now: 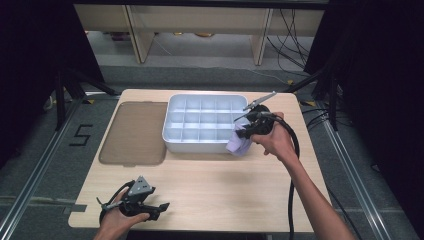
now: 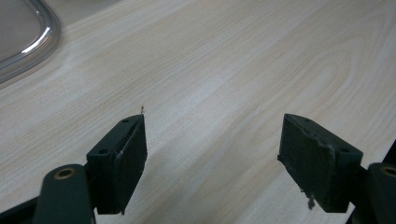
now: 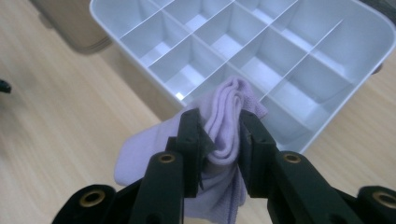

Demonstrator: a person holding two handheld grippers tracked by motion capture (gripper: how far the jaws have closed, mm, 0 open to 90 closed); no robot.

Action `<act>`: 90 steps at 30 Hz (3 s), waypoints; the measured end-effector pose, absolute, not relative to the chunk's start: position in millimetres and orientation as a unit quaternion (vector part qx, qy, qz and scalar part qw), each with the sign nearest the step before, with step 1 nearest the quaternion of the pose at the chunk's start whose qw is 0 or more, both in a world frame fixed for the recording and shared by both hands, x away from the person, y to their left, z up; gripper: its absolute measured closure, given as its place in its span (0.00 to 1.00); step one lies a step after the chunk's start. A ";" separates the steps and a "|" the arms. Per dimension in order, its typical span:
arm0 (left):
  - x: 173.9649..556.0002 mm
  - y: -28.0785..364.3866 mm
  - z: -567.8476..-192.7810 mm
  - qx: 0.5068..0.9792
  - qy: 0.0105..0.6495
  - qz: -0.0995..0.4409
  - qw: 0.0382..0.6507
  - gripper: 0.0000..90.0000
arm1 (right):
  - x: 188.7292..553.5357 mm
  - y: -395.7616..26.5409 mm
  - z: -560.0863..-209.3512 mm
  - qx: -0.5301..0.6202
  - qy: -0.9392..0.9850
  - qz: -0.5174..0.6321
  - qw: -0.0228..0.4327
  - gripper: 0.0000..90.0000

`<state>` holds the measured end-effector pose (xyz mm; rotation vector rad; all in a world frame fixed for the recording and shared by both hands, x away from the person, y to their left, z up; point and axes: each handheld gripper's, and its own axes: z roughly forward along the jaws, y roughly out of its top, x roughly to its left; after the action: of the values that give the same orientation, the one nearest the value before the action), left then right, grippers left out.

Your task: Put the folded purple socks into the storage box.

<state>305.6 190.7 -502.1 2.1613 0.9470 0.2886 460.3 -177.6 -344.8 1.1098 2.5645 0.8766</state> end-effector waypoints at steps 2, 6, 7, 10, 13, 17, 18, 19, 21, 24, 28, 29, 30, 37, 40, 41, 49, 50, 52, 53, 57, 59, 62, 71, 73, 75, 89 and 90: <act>305.4 190.2 -502.4 0.841 0.372 0.111 0.376 0.25 | 466.6 -177.4 -341.6 0.383 0.868 0.298 0.109 0.81; 305.8 190.7 -502.3 0.844 0.369 0.111 0.372 0.25 | 483.1 -178.4 -339.1 0.389 0.865 0.290 0.126 0.81; 305.5 190.6 -502.2 0.845 0.368 0.111 0.372 0.25 | 486.1 -178.4 -339.7 0.395 0.863 0.289 0.125 0.81; 304.8 188.9 -502.9 0.841 0.370 0.106 0.380 0.25 | 496.0 -179.8 -342.8 0.400 0.862 0.280 0.134 0.81; 305.6 190.4 -502.3 0.849 0.363 0.106 0.369 0.25 | 505.6 -180.5 -347.9 0.404 0.861 0.277 0.140 0.81; 304.5 188.5 -503.0 0.841 0.373 0.103 0.378 0.25 | 515.2 -179.4 -356.2 0.414 0.859 0.263 0.145 0.81; 304.5 188.5 -503.0 0.841 0.373 0.103 0.378 0.25 | 517.4 -178.9 -357.9 0.416 0.859 0.260 0.149 0.81; 304.4 188.6 -503.0 0.841 0.373 0.104 0.379 0.25 | 520.2 -178.4 -360.4 0.415 0.860 0.255 0.153 0.81; 304.3 188.5 -503.1 0.841 0.372 0.104 0.379 0.25 | 522.0 -177.5 -362.5 0.417 0.860 0.252 0.155 0.81; 304.1 188.3 -503.2 0.841 0.371 0.102 0.380 0.25 | 528.7 -176.7 -368.7 0.415 0.862 0.241 0.163 0.81; 304.5 188.5 -503.6 0.843 0.368 0.102 0.379 0.25 | 534.3 -176.3 -377.2 0.419 0.862 0.229 0.169 0.81; 304.5 188.7 -503.6 0.843 0.369 0.101 0.379 0.25 | 535.4 -175.1 -384.1 0.418 0.865 0.219 0.172 0.81; 305.1 190.0 -503.1 0.848 0.365 0.103 0.371 0.25 | 535.7 -173.8 -387.4 0.412 0.868 0.212 0.178 0.81; 304.4 189.8 -503.8 0.844 0.374 0.103 0.370 0.25 | 529.1 -164.1 -406.3 0.388 0.882 0.188 0.190 0.81; 304.4 189.7 -503.9 0.845 0.373 0.101 0.370 0.25 | 527.0 -162.3 -410.7 0.382 0.885 0.182 0.193 0.81; 304.4 189.2 -504.6 0.843 0.377 0.103 0.369 0.25 | 525.4 -161.6 -413.7 0.375 0.888 0.178 0.198 0.81; 304.3 188.9 -505.5 0.840 0.379 0.101 0.376 0.25 | 522.6 -158.7 -427.9 0.356 0.899 0.159 0.201 0.81; 304.3 189.6 -504.7 0.844 0.374 0.099 0.371 0.25 | 522.9 -158.6 -428.9 0.351 0.902 0.156 0.198 0.80; 304.5 189.1 -505.4 0.842 0.379 0.103 0.370 0.25 | 522.4 -157.9 -430.4 0.351 0.901 0.157 0.200 0.80; 304.5 188.9 -505.6 0.842 0.378 0.103 0.370 0.25 | 521.7 -157.5 -430.8 0.352 0.901 0.157 0.199 0.78; 304.8 188.7 -505.3 0.843 0.379 0.101 0.367 0.25 | 520.6 -160.4 -427.2 0.375 0.892 0.173 0.184 0.65; 304.9 189.3 -504.5 0.844 0.377 0.102 0.368 0.25 | 520.0 -162.9 -418.4 0.379 0.887 0.190 0.183 0.66; 304.6 188.9 -505.0 0.843 0.379 0.098 0.370 0.25 | 522.2 -167.4 -406.4 0.379 0.881 0.220 0.181 0.81; 304.7 189.1 -505.4 0.844 0.378 0.101 0.367 0.25 | 533.1 -157.9 -433.6 0.372 0.899 0.180 0.143 0.96; 303.9 188.0 -505.6 0.839 0.380 0.097 0.376 0.25 | 533.9 -153.9 -440.3 0.369 0.904 0.169 0.136 0.97; 303.9 188.9 -505.3 0.843 0.378 0.100 0.368 0.25 | 535.2 -150.7 -446.0 0.370 0.906 0.157 0.132 0.97; 303.5 190.5 -504.0 0.847 0.374 0.096 0.365 0.25 | 536.5 -164.6 -437.1 0.386 0.892 0.205 0.114 0.84; 303.3 189.8 -504.5 0.844 0.378 0.098 0.368 0.25 | 536.0 -167.8 -433.4 0.397 0.886 0.213 0.112 0.84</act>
<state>303.3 189.8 -504.5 2.1668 0.9700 0.2515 536.0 -167.8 -433.4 1.1651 2.6005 0.6252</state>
